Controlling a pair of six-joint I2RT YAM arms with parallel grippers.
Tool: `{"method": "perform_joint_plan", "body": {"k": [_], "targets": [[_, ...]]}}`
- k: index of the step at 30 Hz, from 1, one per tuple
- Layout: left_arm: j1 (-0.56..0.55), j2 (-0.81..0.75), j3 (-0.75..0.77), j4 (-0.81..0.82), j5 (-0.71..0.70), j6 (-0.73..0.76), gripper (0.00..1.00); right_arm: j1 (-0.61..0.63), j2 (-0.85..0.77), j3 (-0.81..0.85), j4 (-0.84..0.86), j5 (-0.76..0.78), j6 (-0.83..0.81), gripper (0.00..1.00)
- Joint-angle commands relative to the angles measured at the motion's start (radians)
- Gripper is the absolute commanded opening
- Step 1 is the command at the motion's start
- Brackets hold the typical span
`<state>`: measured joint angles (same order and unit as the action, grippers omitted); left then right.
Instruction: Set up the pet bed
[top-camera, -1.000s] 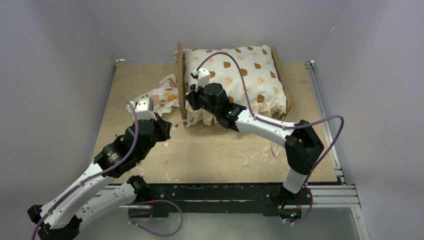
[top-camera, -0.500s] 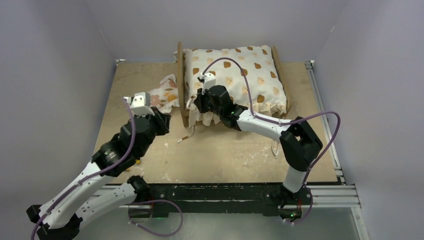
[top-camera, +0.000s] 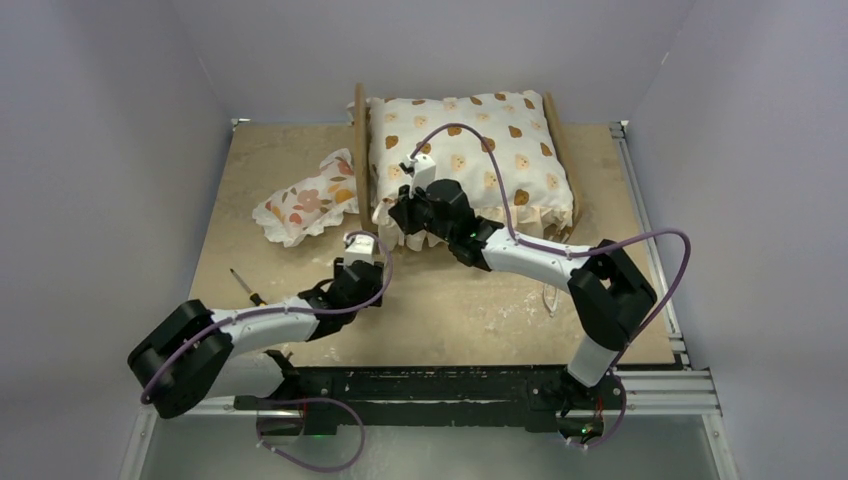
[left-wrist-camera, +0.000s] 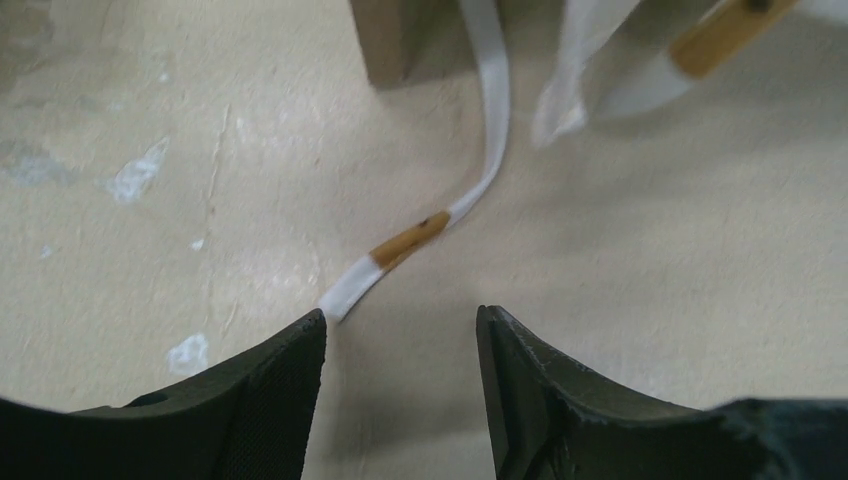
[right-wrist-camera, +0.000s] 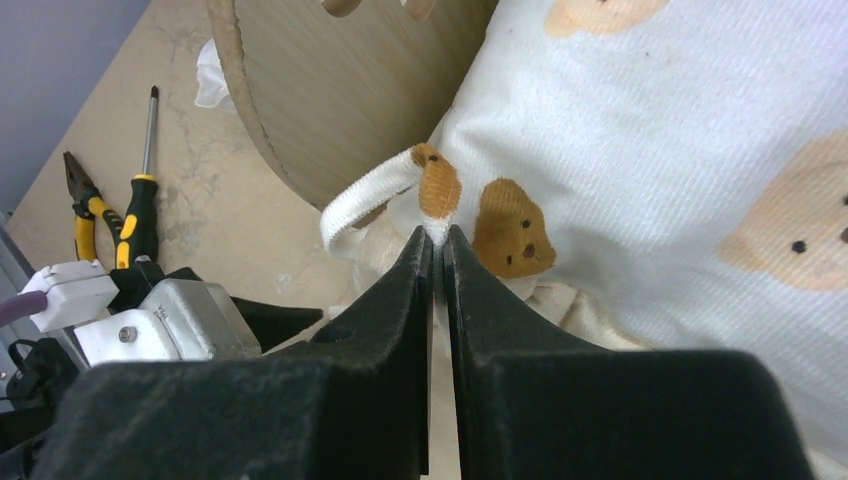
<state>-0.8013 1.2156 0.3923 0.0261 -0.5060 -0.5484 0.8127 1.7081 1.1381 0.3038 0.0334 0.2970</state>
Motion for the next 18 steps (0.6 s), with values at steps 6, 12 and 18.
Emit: {"method": "perform_joint_plan", "body": {"k": [6, 12, 18], "targets": [[-0.007, 0.180, 0.036, 0.452, -0.064, 0.169, 0.61, 0.004, -0.042, -0.032, 0.070, -0.030, 0.002, 0.10], [-0.006, 0.333, 0.085, 0.464, -0.080, 0.147, 0.60, 0.003, -0.054, -0.040, 0.065, -0.052, 0.002, 0.10], [-0.007, 0.402, 0.113, 0.352, -0.064, 0.032, 0.36, 0.003, -0.079, -0.043, 0.059, -0.049, -0.002, 0.10]]}}
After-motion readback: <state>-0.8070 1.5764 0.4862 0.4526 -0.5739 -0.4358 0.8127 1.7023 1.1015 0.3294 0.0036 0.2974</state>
